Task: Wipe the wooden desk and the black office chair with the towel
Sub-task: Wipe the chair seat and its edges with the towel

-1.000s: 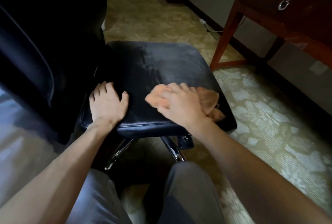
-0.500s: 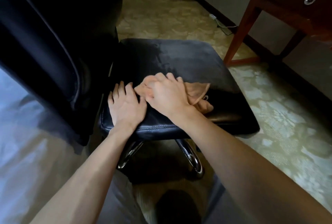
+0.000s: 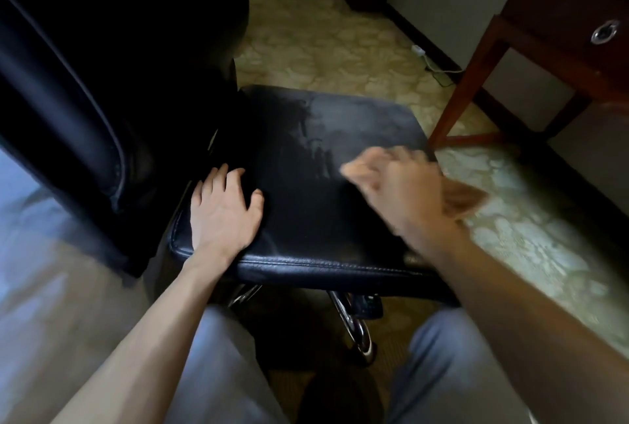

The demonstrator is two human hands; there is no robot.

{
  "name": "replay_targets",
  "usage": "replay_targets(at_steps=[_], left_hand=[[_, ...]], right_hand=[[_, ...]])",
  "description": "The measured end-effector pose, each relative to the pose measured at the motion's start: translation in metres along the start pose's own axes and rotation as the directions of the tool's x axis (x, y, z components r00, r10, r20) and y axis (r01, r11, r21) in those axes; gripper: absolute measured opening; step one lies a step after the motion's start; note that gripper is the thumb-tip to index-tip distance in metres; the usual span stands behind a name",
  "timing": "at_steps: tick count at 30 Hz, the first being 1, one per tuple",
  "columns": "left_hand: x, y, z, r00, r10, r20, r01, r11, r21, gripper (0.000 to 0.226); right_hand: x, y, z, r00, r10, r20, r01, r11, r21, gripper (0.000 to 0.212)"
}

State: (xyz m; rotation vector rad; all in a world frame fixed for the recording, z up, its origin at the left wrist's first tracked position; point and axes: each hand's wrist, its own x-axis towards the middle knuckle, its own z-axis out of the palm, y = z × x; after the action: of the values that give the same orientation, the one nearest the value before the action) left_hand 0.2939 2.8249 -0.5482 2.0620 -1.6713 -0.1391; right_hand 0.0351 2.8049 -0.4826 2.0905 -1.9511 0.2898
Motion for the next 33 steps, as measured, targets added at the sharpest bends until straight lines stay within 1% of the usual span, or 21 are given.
replay_targets(at_steps=[2, 4, 5, 6, 8, 10, 12, 14, 16, 18, 20, 22, 24, 26, 27, 28, 29, 31, 32, 33], left_hand=[[0.0, 0.001, 0.001, 1.0, 0.002, -0.015, -0.001, 1.0, 0.014, 0.051], [-0.001, -0.004, -0.001, 1.0, 0.011, -0.019, -0.011, 1.0, 0.024, 0.06], [-0.002, -0.006, -0.001, 1.0, 0.019, -0.018, -0.019, 1.0, 0.023, 0.065], [-0.001, -0.008, -0.002, 1.0, 0.021, -0.018, -0.021, 1.0, 0.014, 0.068], [0.0, -0.009, -0.005, 1.0, 0.015, -0.013, -0.016, 1.0, -0.002, 0.067], [0.001, -0.006, -0.008, 1.0, -0.002, -0.007, 0.001, 1.0, -0.01, 0.063], [0.001, -0.002, -0.01, 1.0, -0.007, -0.006, 0.007, 1.0, -0.001, 0.058], [0.002, -0.002, -0.013, 1.0, -0.013, 0.011, 0.013, 1.0, 0.018, 0.055], [0.004, -0.004, -0.014, 0.999, -0.011, 0.036, 0.009, 0.999, 0.044, 0.06], [0.006, -0.002, -0.013, 0.999, -0.024, 0.048, 0.022, 0.999, 0.042, 0.065], [0.007, 0.0, -0.011, 0.998, -0.035, 0.058, 0.032, 0.998, 0.044, 0.069], [0.01, 0.0, -0.009, 0.997, -0.045, 0.068, 0.041, 0.997, 0.058, 0.072], [0.014, -0.001, -0.007, 0.998, -0.035, 0.058, 0.029, 0.994, 0.104, 0.073], [0.02, 0.009, -0.005, 0.999, 0.025, 0.031, -0.029, 0.991, 0.134, 0.067], [0.024, 0.021, -0.003, 0.995, 0.096, 0.024, -0.098, 0.986, 0.132, 0.061], [0.029, 0.038, 0.0, 0.98, 0.198, 0.027, -0.2, 0.973, 0.118, 0.055], [0.031, 0.057, 0.003, 0.95, 0.311, 0.04, -0.313, 0.945, 0.093, 0.048], [0.035, 0.107, 0.017, 0.845, 0.526, 0.093, -0.531, 0.846, 0.046, 0.037], [0.034, 0.129, 0.025, 0.796, 0.594, 0.117, -0.601, 0.798, 0.038, 0.033], [0.034, 0.149, 0.036, 0.761, 0.633, 0.139, -0.643, 0.766, 0.031, 0.031]], right_hand=[[0.002, -0.052, 0.002, 0.989, -0.117, -0.087, 0.125, 0.988, 0.095, 0.034], [-0.005, -0.099, 0.009, 0.956, -0.279, -0.087, 0.288, 0.951, 0.115, 0.034], [-0.008, -0.108, 0.012, 0.939, -0.335, -0.079, 0.342, 0.932, 0.115, 0.033], [-0.007, -0.108, 0.014, 0.934, -0.347, -0.08, 0.355, 0.927, 0.119, 0.031], [-0.003, -0.082, 0.017, 0.954, -0.285, -0.091, 0.295, 0.949, 0.112, 0.029], [0.002, -0.042, 0.021, 0.98, -0.199, -0.028, 0.201, 0.977, 0.066, 0.028], [0.008, 0.005, 0.025, 0.995, -0.102, 0.012, 0.102, 0.994, 0.038, 0.031], [0.01, 0.047, 0.027, 0.998, 0.013, 0.064, -0.015, 0.999, 0.029, 0.038], [0.005, 0.082, 0.03, 0.984, 0.145, 0.104, -0.15, 0.987, 0.048, 0.04], [-0.005, 0.104, 0.035, 0.962, 0.245, 0.122, -0.261, 0.955, 0.142, 0.038], [-0.017, 0.118, 0.042, 0.942, 0.319, 0.104, -0.336, 0.901, 0.274, 0.036], [-0.023, 0.125, 0.048, 0.908, 0.404, 0.107, -0.413, 0.829, 0.377, 0.036], [-0.023, 0.128, 0.053, 0.86, 0.482, 0.164, -0.498, 0.729, 0.469, 0.037], [-0.019, 0.135, 0.057, 0.843, 0.504, 0.186, -0.516, 0.66, 0.546, 0.05], [-0.017, 0.138, 0.056, 0.843, 0.509, 0.175, -0.509, 0.647, 0.568, 0.052], [-0.016, 0.138, 0.051, 0.849, 0.506, 0.152, -0.492, 0.651, 0.578, 0.048], [-0.015, 0.135, 0.047, 0.87, 0.481, 0.107, -0.446, 0.676, 0.587, 0.043], [-0.013, 0.122, 0.037, 0.918, 0.398, 0.011, -0.336, 0.759, 0.557, 0.036], [-0.013, 0.111, 0.034, 0.941, 0.338, -0.025, -0.278, 0.812, 0.513, 0.033], [-0.012, 0.104, 0.038, 0.958, 0.281, -0.054, -0.224, 0.854, 0.469, 0.031]])
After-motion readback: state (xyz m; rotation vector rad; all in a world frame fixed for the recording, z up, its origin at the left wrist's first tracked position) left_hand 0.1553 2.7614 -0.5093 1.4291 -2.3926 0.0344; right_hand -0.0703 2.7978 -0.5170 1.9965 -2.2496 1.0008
